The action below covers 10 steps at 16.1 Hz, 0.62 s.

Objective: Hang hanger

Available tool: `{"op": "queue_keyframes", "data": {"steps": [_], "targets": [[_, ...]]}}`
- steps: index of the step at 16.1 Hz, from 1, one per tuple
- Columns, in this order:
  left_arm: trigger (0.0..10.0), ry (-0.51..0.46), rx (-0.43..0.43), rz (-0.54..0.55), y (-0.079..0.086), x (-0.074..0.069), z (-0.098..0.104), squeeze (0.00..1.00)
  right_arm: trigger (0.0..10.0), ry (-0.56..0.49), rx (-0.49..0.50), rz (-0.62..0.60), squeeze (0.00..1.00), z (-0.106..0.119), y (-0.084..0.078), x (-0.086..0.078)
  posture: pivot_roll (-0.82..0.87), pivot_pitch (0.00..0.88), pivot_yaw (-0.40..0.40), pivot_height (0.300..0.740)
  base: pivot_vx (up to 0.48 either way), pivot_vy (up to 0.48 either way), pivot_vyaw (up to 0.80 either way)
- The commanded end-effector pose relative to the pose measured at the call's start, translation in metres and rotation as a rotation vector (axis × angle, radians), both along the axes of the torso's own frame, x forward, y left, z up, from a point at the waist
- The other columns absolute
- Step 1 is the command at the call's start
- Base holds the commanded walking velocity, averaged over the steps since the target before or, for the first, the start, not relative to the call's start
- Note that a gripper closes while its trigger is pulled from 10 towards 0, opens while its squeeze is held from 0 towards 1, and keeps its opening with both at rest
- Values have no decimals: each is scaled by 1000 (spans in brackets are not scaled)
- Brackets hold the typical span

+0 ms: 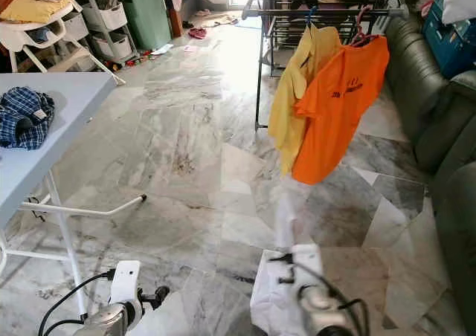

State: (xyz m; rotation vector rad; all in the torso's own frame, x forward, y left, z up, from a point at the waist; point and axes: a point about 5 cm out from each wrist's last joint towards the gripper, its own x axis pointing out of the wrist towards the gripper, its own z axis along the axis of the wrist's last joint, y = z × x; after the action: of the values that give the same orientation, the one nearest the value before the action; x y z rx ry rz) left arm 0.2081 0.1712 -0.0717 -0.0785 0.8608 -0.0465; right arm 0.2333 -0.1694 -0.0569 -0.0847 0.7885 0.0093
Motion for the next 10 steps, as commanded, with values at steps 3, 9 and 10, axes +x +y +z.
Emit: {"op": "queue_keyframes", "data": {"steps": [3, 9, 10], "targets": [[10000, -33, -6, 74, 5, 10, 6, 0, 0, -46, 12, 57, 0, 6, 20, 10, -153, 0, 39, 740, 0, 0, 0], [10000, -49, 15, 86, 4, 15, 9, 0, 0, -55, 0, 80, 0, 10, 17, 16, -92, 0, 4, 740, 0, 0, 0], [10000, -45, 17, 81, 3, 13, 8, 0, 0, -51, -7, 78, 0, 10, 14, 15, -83, 0, -4, 740, 0, 0, 0]]}}
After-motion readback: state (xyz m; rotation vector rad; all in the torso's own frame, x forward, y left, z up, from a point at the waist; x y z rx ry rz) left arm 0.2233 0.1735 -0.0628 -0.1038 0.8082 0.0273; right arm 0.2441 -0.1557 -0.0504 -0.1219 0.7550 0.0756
